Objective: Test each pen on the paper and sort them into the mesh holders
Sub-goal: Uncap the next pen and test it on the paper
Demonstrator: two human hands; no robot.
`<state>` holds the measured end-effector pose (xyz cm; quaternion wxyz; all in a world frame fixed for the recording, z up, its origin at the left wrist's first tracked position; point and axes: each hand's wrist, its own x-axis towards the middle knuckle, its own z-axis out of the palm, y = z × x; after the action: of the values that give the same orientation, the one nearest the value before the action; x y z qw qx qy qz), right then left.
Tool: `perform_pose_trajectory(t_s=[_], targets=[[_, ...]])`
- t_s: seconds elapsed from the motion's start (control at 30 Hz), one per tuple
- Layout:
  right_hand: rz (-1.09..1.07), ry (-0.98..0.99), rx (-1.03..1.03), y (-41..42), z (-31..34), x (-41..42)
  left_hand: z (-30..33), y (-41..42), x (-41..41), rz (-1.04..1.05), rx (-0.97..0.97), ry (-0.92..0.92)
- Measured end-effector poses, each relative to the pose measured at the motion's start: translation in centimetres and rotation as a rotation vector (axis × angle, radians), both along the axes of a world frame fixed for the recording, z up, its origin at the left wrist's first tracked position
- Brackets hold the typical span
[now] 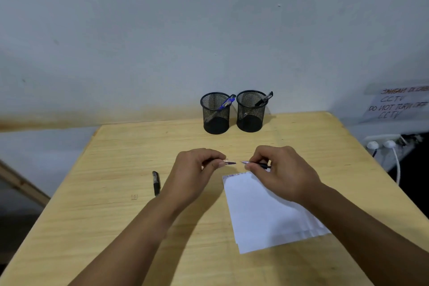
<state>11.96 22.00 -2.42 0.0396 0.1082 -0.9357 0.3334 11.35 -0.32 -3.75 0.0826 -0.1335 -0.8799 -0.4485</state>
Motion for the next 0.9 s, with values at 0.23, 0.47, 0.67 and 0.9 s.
perform_pose_trajectory(t_s=[0.23,0.47,0.67,0.9], targets=[[-0.160,-0.265,-0.589,2.2,-1.8,0.1,-1.5,-1.4,-0.3,0.280,-0.182,-0.134],[-0.232,-0.395,-0.943,2.1,-3.6,1.1,-3.4,-1.3,-0.2,0.455,-0.305,-0.169],[-0.136,-0.573,-1.153,2.5,-3.5,1.1,-4.0,0.5,2.2,0.246,-0.318,0.012],[-0.192,-0.412,-1.035,2.2,-4.0,1.5,-6.0,1.6,4.1,0.044,-0.362,0.012]])
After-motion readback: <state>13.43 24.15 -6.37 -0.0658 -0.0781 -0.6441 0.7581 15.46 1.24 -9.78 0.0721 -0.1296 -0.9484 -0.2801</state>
